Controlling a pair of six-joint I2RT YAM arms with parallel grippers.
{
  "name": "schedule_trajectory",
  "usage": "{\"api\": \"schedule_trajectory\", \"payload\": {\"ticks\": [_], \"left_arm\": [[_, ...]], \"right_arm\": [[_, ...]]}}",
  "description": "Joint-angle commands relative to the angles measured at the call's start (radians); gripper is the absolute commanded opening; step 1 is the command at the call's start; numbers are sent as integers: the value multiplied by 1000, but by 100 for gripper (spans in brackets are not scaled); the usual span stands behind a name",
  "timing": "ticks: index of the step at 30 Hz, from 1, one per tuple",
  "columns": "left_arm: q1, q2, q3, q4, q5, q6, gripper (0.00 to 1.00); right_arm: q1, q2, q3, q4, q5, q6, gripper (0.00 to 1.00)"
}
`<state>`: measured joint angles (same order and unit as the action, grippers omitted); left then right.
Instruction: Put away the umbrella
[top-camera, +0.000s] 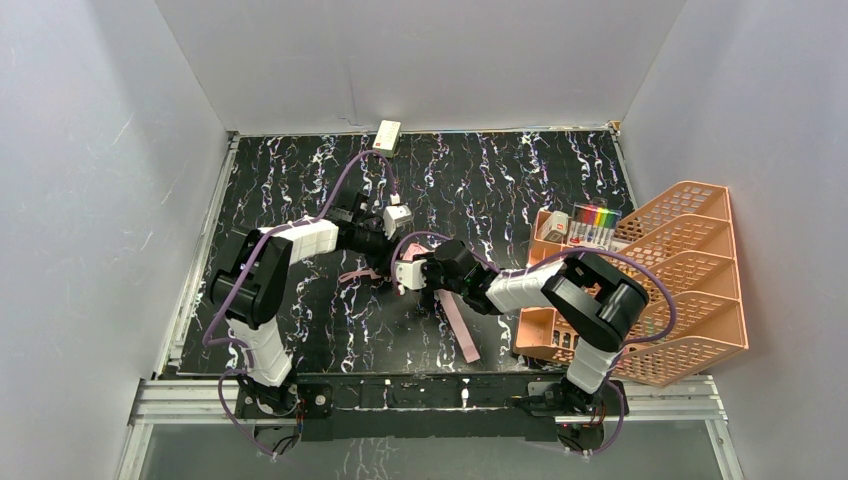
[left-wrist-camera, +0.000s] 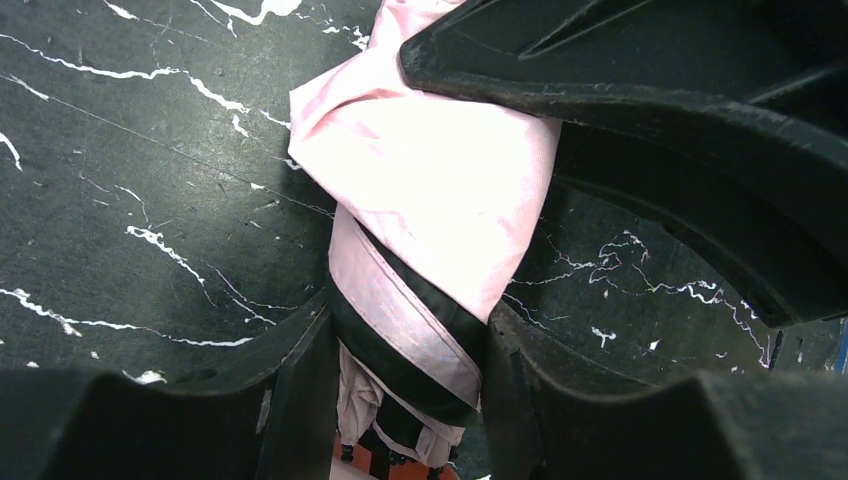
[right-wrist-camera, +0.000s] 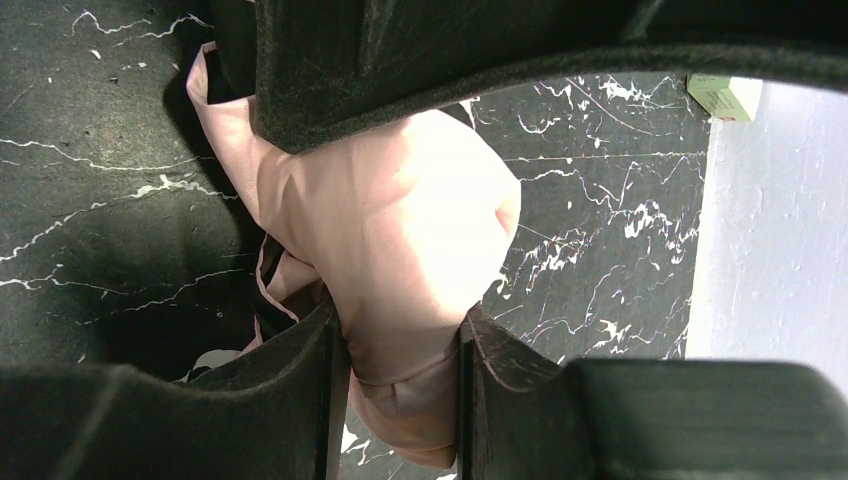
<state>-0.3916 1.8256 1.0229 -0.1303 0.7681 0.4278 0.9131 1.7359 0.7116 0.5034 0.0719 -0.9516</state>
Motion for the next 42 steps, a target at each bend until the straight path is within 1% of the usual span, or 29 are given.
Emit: {"api": "schedule_trajectory", "payload": {"ticks": [1,2,4,6,9,11,13,15,17,23,26,29,34,37,42], "left_arm": [[-20,5,-20,-35,-118,10,18],[-23,5,-22,-36,-132,13,15],[-31,4,-22,-41,-154,19,9],[-35,6,-24,-44,-166,24,6],[-39,13,-21,-50,-185,22,3],[-40,23,-14,-58,-190,16,0],[-41,29,-6,-62,-195,8,0],[-41,39,1,-67,-200,2,0],[-43,43,7,-69,-210,-2,0],[-48,39,6,-70,-225,-3,0],[-51,39,5,-70,-227,-3,0],[-53,40,6,-70,-235,-3,0],[-57,43,7,-70,-241,-3,0],[-59,44,6,-68,-244,-3,0],[-62,49,9,-70,-244,-4,0]], "right_arm": [[7,2,-30,-223,-34,59,32],[7,-7,-26,-229,-37,65,36],[7,-33,-16,-246,-41,84,49],[7,-73,-2,-268,-43,115,57],[6,-142,16,-299,-38,204,65],[7,-200,16,-303,-37,283,68],[7,-255,20,-320,-34,368,70],[7,-305,27,-370,-30,456,71],[7,-351,29,-420,15,570,71],[6,-479,-18,-580,129,1058,71],[4,-509,-44,-659,156,1226,71],[3,-513,-63,-725,144,1326,72],[1,-494,-58,-822,77,1426,73],[0,-491,-65,-858,69,1463,74],[3,-448,-73,-868,46,1491,73]]}}
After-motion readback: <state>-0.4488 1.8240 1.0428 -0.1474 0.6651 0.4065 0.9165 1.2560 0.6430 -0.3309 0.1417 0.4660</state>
